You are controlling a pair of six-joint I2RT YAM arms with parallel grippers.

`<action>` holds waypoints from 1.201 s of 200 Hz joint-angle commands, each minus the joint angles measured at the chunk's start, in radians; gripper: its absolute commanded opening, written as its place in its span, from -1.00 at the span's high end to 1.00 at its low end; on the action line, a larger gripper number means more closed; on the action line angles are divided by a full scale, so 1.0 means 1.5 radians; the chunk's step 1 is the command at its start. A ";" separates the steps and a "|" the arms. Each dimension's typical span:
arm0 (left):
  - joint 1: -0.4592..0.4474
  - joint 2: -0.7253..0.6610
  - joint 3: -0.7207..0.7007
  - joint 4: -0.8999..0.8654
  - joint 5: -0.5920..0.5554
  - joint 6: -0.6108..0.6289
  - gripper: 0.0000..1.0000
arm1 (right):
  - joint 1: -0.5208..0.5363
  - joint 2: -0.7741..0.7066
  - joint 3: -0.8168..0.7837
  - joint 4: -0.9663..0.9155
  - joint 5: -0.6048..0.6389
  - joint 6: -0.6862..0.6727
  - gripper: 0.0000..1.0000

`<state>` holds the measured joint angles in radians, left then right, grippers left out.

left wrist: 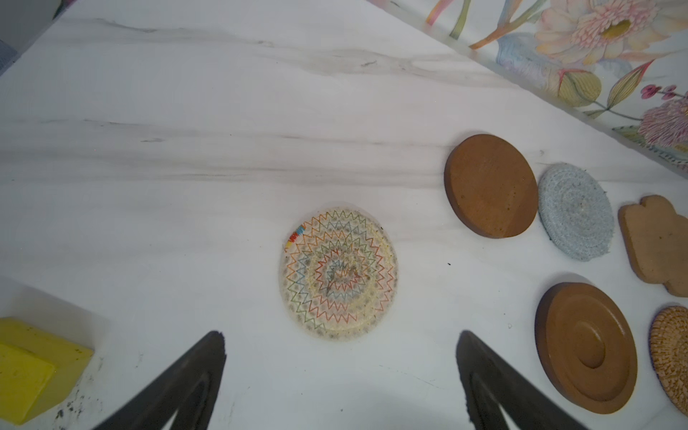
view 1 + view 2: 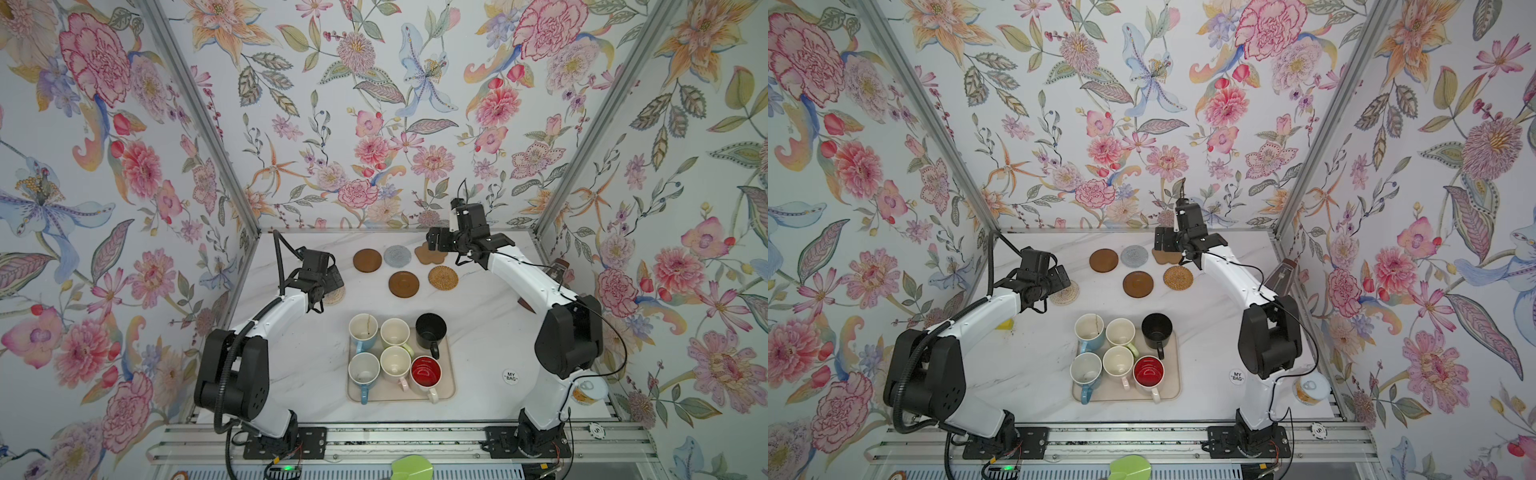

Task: Place cups on coasters
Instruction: Move the coaster to the top-center of the table.

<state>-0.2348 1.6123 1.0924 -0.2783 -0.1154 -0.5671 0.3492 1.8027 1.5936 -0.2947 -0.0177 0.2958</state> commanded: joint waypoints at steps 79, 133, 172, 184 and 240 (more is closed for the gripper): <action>0.010 0.176 0.119 -0.103 0.035 0.038 -0.93 | -0.063 -0.057 -0.136 0.091 -0.082 0.075 -0.98; 0.012 0.218 0.133 -0.115 0.014 0.045 -0.88 | -0.073 -0.058 -0.144 0.093 -0.086 0.075 -0.98; 0.014 0.251 0.151 -0.112 0.021 0.046 -0.87 | -0.079 -0.056 -0.147 0.095 -0.092 0.078 -0.99; 0.014 0.262 0.158 -0.113 0.023 0.046 -0.87 | -0.079 -0.056 -0.149 0.096 -0.094 0.079 -0.99; 0.012 0.289 0.171 -0.106 0.047 0.040 -0.84 | -0.086 -0.057 -0.152 0.097 -0.094 0.080 -0.99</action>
<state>-0.2222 2.0075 1.3369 -0.4255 -0.0597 -0.5129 0.2310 1.7462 1.3796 -0.1608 -0.1501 0.4049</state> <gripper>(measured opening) 0.922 0.992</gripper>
